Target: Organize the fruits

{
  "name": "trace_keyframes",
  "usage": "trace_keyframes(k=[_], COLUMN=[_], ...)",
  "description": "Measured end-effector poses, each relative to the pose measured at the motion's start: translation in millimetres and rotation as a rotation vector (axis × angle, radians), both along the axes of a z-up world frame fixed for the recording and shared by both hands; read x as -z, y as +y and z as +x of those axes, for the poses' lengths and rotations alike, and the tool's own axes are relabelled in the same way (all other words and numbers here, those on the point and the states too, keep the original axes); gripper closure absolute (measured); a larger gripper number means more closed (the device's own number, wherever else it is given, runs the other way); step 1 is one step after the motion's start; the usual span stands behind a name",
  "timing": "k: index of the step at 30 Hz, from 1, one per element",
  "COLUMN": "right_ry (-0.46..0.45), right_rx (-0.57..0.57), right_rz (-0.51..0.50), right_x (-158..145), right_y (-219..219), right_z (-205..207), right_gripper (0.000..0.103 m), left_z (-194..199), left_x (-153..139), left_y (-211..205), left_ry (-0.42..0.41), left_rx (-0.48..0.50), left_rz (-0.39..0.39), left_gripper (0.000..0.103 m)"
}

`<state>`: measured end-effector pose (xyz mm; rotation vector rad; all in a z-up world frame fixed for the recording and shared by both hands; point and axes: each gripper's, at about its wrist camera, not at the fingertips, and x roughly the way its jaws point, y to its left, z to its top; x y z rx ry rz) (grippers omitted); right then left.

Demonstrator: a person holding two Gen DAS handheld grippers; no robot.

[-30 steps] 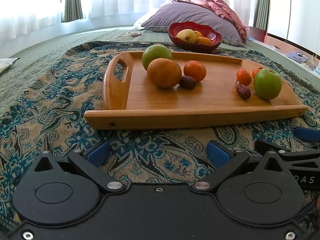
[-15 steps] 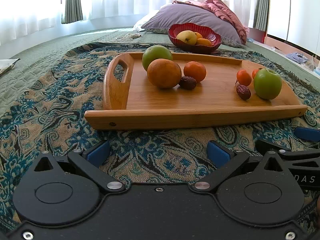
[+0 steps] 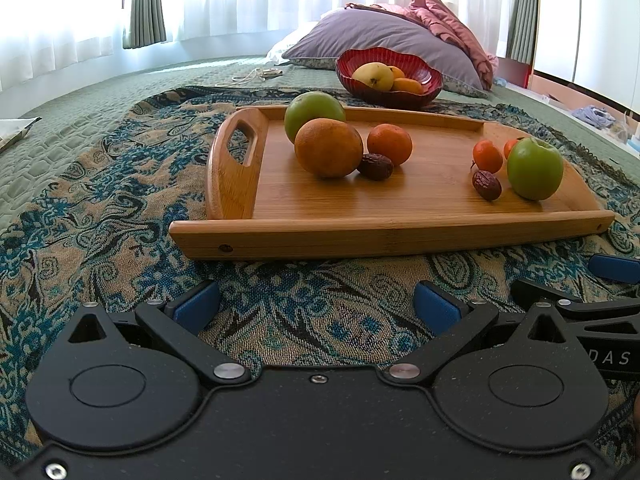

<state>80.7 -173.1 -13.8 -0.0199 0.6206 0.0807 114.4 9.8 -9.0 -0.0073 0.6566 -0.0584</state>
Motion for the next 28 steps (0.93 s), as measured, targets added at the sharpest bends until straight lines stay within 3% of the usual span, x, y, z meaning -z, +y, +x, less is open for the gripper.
trace_keyframes(k=[28], right_ry=[-0.001], right_rx=[0.0], right_rz=[0.0], right_x=[0.1], right_y=[0.5], right_z=[-0.5], right_gripper=[0.0], left_z=[0.4], left_x=[-0.4], left_y=[-0.2], left_ry=[0.006], left_rx=[0.001], left_rz=[0.0], left_gripper=[0.0])
